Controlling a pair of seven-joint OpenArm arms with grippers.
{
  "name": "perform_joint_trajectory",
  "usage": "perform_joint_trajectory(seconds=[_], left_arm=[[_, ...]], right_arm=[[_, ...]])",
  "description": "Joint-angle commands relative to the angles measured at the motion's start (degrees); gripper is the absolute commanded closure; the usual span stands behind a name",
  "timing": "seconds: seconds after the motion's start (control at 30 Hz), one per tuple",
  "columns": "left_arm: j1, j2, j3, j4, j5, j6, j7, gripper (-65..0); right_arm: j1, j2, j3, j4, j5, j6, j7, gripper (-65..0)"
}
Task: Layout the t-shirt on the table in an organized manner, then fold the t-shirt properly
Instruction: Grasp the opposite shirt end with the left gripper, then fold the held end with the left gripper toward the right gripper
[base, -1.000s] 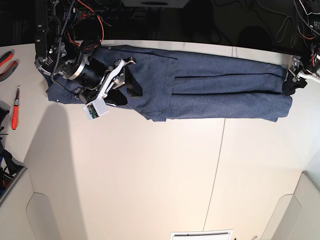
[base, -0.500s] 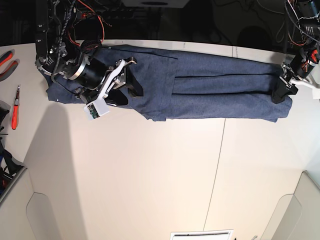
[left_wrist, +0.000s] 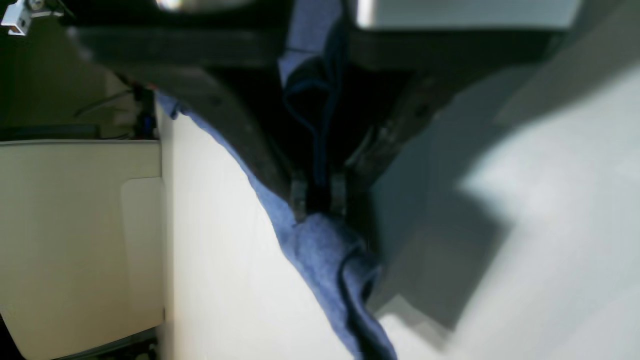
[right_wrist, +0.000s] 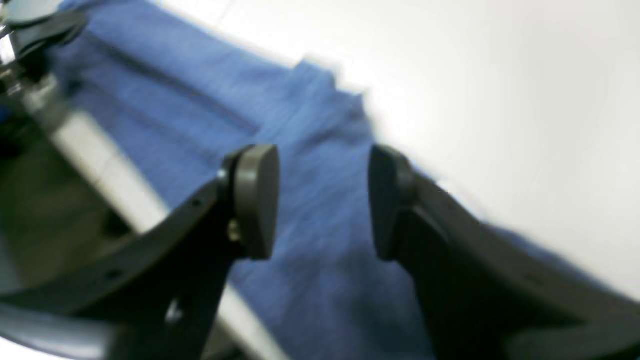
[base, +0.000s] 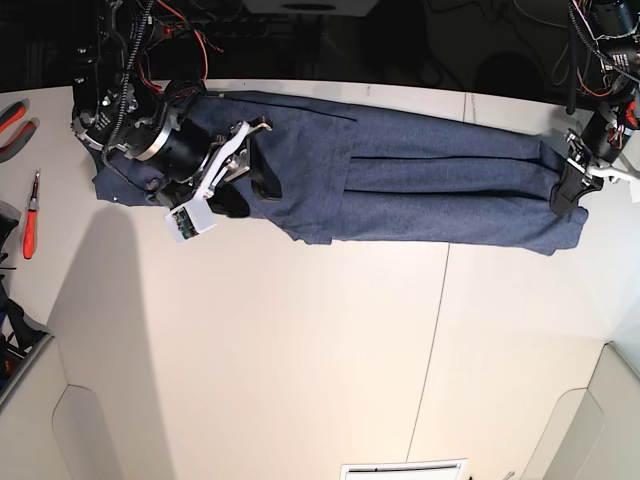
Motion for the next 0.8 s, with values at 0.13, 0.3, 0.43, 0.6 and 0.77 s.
perform_joint_trajectory(seconds=[0.13,0.3,0.43,0.6,0.77], left_arm=[[-0.13,-1.05,-0.31,5.31,-6.91,-0.73,7.85,0.0],[1.88,1.18,-0.31,15.47,-14.98,-0.73,17.97,0.0],[3.76,5.14,0.35,24.98,-14.98,-0.73,23.96,0.0],[4.96,7.72,7.17,27.71,-14.98,-0.73,23.21,0.0],[4.48,10.69,16.76,27.71,-14.98,-0.73,20.81,0.0]], right_arm=[[3.98,0.13,4.76,1.09,-4.85,-3.96,2.05,-28.8],[5.70,0.15,11.28,1.09,-4.81,-5.29,2.03,-28.8],[5.68,0.15,16.59,1.09,-4.79,-5.27,2.03,-28.8],[5.68,0.17,22.18,1.09,-4.76,-5.25,2.03,-28.8],[5.68,0.17,25.22,1.07,-4.13,-5.25,2.03,-28.8]])
